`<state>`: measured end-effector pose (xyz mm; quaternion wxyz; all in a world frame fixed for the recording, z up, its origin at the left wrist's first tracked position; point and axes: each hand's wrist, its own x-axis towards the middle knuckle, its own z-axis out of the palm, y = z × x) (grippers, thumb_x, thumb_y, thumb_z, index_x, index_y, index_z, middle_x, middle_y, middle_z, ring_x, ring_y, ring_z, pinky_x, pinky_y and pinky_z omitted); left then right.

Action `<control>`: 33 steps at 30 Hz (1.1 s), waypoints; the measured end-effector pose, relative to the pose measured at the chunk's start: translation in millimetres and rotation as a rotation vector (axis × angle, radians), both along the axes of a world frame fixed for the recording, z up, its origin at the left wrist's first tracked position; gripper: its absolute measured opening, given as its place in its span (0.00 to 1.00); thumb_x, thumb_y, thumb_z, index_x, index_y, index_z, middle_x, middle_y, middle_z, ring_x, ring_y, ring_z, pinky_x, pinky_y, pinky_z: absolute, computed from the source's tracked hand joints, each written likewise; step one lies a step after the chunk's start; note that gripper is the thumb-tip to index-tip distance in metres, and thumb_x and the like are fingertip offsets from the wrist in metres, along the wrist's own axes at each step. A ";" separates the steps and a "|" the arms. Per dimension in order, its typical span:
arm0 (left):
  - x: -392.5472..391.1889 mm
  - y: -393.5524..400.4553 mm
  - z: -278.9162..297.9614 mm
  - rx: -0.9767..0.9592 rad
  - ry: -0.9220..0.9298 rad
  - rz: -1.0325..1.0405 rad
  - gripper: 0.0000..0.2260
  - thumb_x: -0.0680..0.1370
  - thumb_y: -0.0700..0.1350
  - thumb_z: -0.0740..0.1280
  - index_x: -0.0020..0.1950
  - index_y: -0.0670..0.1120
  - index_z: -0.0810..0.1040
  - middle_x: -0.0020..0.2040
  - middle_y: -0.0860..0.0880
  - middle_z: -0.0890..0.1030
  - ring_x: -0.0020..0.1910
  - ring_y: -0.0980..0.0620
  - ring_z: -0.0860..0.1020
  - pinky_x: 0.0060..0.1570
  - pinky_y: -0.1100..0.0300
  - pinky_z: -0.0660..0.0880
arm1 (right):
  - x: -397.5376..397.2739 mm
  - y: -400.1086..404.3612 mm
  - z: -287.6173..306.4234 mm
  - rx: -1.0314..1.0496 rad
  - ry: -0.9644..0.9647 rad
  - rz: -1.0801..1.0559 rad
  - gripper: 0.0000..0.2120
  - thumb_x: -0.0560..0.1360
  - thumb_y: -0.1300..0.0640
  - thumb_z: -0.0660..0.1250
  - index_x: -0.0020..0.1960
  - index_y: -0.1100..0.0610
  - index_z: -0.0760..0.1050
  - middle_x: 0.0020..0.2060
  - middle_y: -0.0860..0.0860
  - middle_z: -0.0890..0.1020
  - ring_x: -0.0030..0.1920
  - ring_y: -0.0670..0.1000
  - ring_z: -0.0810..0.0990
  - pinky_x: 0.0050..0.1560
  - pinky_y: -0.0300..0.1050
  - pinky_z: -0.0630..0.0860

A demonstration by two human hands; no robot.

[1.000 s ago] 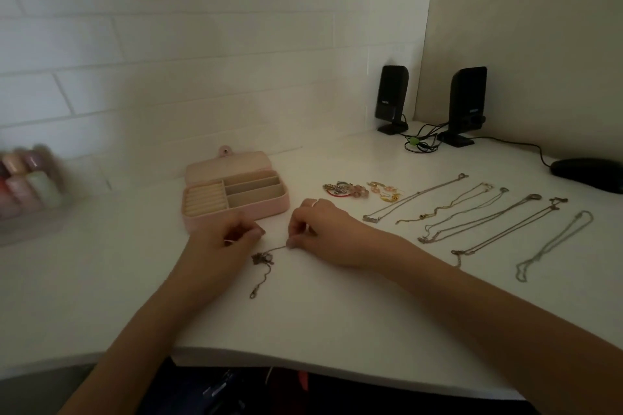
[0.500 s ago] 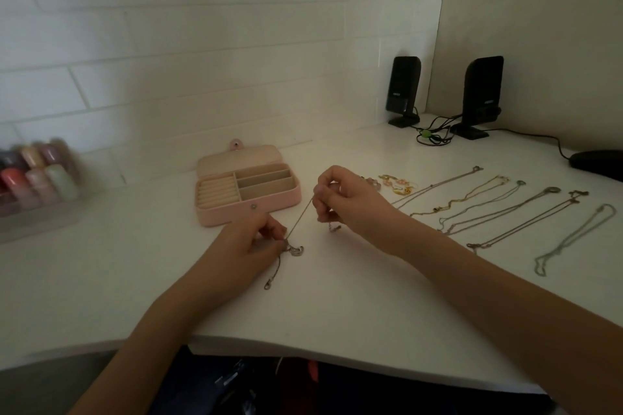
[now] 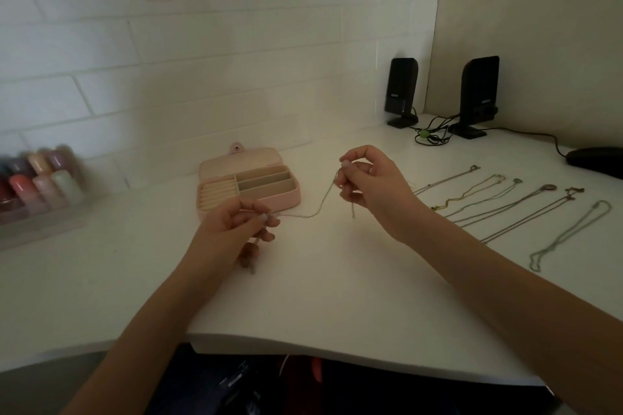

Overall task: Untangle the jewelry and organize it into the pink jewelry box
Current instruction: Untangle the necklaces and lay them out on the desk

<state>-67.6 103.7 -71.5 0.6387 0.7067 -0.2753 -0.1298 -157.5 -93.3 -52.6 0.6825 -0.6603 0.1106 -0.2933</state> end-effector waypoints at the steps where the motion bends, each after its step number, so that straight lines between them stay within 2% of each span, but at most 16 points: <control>1: -1.1 0.0 0.2 0.021 -0.031 0.020 0.03 0.77 0.37 0.64 0.48 0.42 0.77 0.42 0.47 0.84 0.32 0.56 0.79 0.21 0.64 0.70 | -0.6 -1.4 0.9 0.031 -0.014 -0.015 0.04 0.79 0.63 0.60 0.47 0.57 0.71 0.32 0.52 0.78 0.31 0.48 0.73 0.36 0.38 0.76; 5: -3.0 -1.4 0.4 0.058 -0.086 0.105 0.04 0.78 0.37 0.63 0.50 0.41 0.77 0.44 0.47 0.84 0.28 0.57 0.79 0.17 0.65 0.66 | -3.3 -6.4 5.3 0.107 -0.062 -0.079 0.01 0.79 0.62 0.60 0.49 0.58 0.70 0.32 0.51 0.78 0.28 0.47 0.71 0.35 0.38 0.76; 9: -0.8 0.7 -1.5 0.073 -0.144 0.186 0.04 0.79 0.39 0.63 0.48 0.43 0.77 0.46 0.49 0.82 0.25 0.51 0.80 0.16 0.65 0.65 | -6.0 -11.0 7.4 0.102 -0.072 -0.109 0.01 0.79 0.62 0.60 0.50 0.58 0.70 0.33 0.51 0.78 0.29 0.47 0.71 0.34 0.39 0.77; 12: 0.1 2.0 -2.8 0.081 -0.189 0.218 0.04 0.79 0.39 0.62 0.48 0.45 0.76 0.47 0.49 0.81 0.24 0.50 0.79 0.16 0.64 0.65 | -6.7 -15.6 8.9 0.095 -0.078 -0.155 0.01 0.79 0.62 0.61 0.50 0.57 0.70 0.33 0.50 0.79 0.29 0.47 0.72 0.38 0.44 0.74; 16: -1.3 1.5 -3.8 0.084 -0.252 0.276 0.05 0.80 0.39 0.60 0.48 0.46 0.75 0.48 0.51 0.80 0.26 0.50 0.81 0.17 0.63 0.69 | -8.6 -22.1 9.2 0.105 -0.059 -0.230 0.02 0.79 0.62 0.61 0.50 0.57 0.70 0.34 0.51 0.79 0.28 0.46 0.72 0.38 0.45 0.73; 18: -1.5 2.3 -5.3 0.074 -0.288 0.325 0.05 0.80 0.39 0.60 0.48 0.46 0.75 0.46 0.51 0.80 0.29 0.51 0.81 0.23 0.61 0.75 | -9.2 -24.9 8.5 0.107 -0.050 -0.259 0.02 0.79 0.62 0.60 0.49 0.57 0.70 0.34 0.51 0.79 0.28 0.47 0.72 0.38 0.44 0.73; 19: -1.1 3.2 -6.0 0.093 -0.361 0.366 0.05 0.80 0.40 0.60 0.48 0.46 0.75 0.45 0.51 0.81 0.31 0.52 0.81 0.28 0.61 0.77 | -9.5 -26.0 8.7 0.110 -0.048 -0.269 0.02 0.79 0.62 0.60 0.49 0.57 0.70 0.34 0.51 0.79 0.28 0.47 0.72 0.39 0.44 0.73; 21: -0.4 5.8 -6.6 0.158 -0.561 0.458 0.05 0.79 0.40 0.61 0.48 0.47 0.76 0.44 0.53 0.81 0.37 0.56 0.79 0.39 0.68 0.73 | -10.1 -28.2 9.2 0.112 -0.044 -0.283 0.02 0.79 0.62 0.60 0.48 0.56 0.70 0.34 0.51 0.79 0.28 0.46 0.72 0.39 0.45 0.73; 24: 2.8 7.9 -3.0 0.062 -0.598 0.496 0.04 0.78 0.39 0.62 0.48 0.47 0.75 0.42 0.52 0.81 0.42 0.61 0.78 0.43 0.79 0.68 | -10.5 -29.7 9.9 0.092 -0.036 -0.300 0.01 0.79 0.61 0.61 0.49 0.56 0.70 0.34 0.51 0.80 0.27 0.46 0.71 0.38 0.43 0.73; 25: 4.7 8.0 -0.6 0.012 -0.578 0.503 0.05 0.78 0.39 0.62 0.47 0.47 0.75 0.41 0.52 0.81 0.42 0.61 0.79 0.45 0.78 0.70 | -10.9 -29.4 10.4 0.078 -0.031 -0.304 0.01 0.79 0.61 0.61 0.49 0.57 0.70 0.34 0.51 0.79 0.27 0.46 0.71 0.37 0.43 0.72; 28: 11.0 8.3 9.4 -0.138 -0.498 0.478 0.05 0.79 0.38 0.62 0.49 0.46 0.76 0.42 0.52 0.82 0.40 0.55 0.83 0.46 0.64 0.78 | -11.7 -26.8 13.2 0.045 -0.034 -0.293 0.02 0.79 0.61 0.61 0.51 0.57 0.70 0.34 0.50 0.79 0.27 0.46 0.71 0.36 0.43 0.72; 33: 7.8 2.4 39.2 -0.208 -0.504 0.404 0.05 0.78 0.38 0.63 0.50 0.44 0.77 0.42 0.49 0.82 0.33 0.53 0.80 0.36 0.61 0.79 | -14.7 -15.1 18.1 -0.012 -0.077 -0.163 0.03 0.78 0.61 0.61 0.51 0.55 0.71 0.35 0.49 0.81 0.29 0.48 0.72 0.39 0.46 0.71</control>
